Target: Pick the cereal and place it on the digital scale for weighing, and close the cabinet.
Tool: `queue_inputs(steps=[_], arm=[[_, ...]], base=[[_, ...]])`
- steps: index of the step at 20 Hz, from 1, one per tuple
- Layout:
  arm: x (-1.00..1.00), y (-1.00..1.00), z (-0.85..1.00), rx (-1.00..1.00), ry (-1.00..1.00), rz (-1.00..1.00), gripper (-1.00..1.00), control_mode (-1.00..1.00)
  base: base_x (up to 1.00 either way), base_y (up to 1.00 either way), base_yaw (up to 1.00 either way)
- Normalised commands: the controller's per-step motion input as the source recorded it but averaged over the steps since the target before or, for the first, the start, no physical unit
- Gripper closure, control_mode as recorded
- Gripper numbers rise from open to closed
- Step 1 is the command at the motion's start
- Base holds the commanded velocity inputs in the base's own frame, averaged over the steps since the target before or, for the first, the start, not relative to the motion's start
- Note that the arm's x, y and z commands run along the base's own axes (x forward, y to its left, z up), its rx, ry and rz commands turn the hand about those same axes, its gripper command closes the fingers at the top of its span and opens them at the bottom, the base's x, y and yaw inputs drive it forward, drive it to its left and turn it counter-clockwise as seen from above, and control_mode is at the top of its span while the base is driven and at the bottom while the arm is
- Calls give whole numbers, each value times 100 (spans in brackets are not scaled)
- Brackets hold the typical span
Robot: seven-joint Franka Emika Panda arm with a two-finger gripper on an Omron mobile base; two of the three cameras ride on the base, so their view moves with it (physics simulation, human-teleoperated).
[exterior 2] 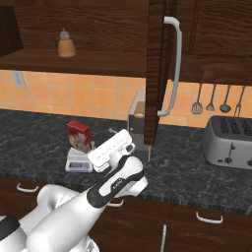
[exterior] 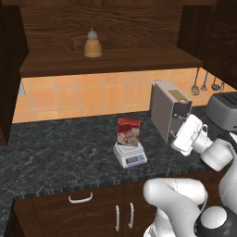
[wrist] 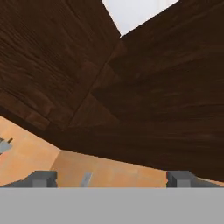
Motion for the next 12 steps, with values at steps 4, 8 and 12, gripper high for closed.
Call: queue_inputs(steps=[4, 8, 12], arm=[[-27, -67, 52, 19, -43, -16, -100, -100], [-35, -81, 59, 19, -9, -19, -100, -100], [-42, -88, 46, 17, -15, -18, -100, -100]], base=[[0, 0, 0], [0, 0, 0], [0, 0, 0]])
